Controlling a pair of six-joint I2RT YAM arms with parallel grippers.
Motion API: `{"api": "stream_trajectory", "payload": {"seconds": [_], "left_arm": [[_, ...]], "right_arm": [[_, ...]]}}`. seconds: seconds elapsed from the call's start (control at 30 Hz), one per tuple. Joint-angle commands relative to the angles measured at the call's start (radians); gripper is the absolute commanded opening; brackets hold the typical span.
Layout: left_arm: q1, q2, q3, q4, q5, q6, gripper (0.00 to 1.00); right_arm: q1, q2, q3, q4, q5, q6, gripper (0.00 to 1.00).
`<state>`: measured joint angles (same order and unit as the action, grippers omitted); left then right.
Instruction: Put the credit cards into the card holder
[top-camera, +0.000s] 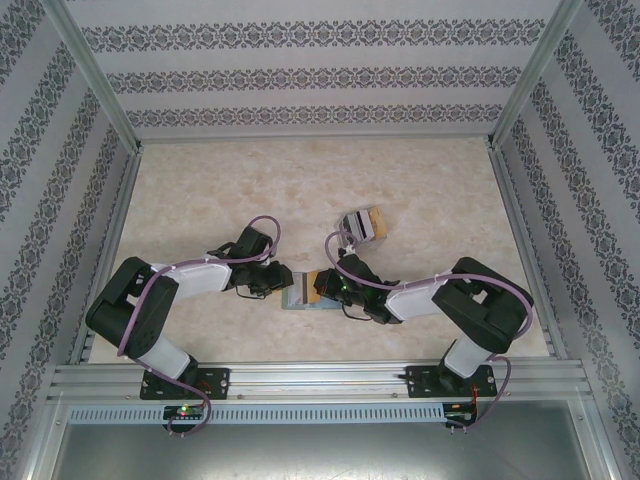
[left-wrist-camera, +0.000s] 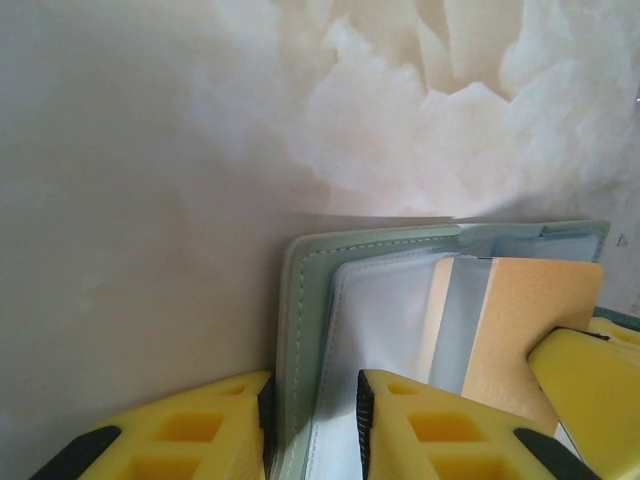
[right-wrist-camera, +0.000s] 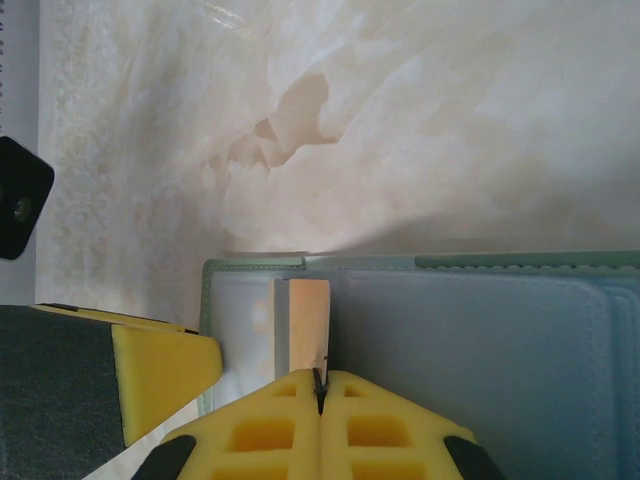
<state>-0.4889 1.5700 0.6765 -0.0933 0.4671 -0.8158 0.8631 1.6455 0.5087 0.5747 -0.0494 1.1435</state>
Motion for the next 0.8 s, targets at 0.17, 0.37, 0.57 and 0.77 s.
{"api": "stream_trajectory", "payload": {"seconds": [0.17, 0.37, 0.57, 0.77], "left_arm": [[-0.005, 0.023, -0.005, 0.014, -0.006, -0.009, 0.30], [-0.005, 0.025, -0.004, 0.012, -0.006, -0.005, 0.30], [-0.005, 0.021, -0.010, 0.013, -0.012, -0.004, 0.30], [-0.005, 0.025, -0.008, 0.020, -0.008, -0.006, 0.30]], "right_arm": [[0.036, 0.061, 0.048, -0.059, -0.017, 0.014, 0.04], [0.037, 0.059, 0.079, -0.131, -0.018, 0.000, 0.18], [0.036, -0.020, 0.126, -0.361, 0.028, -0.060, 0.30], [0.034, -0.008, 0.157, -0.414, 0.018, -0.086, 0.31]]}}
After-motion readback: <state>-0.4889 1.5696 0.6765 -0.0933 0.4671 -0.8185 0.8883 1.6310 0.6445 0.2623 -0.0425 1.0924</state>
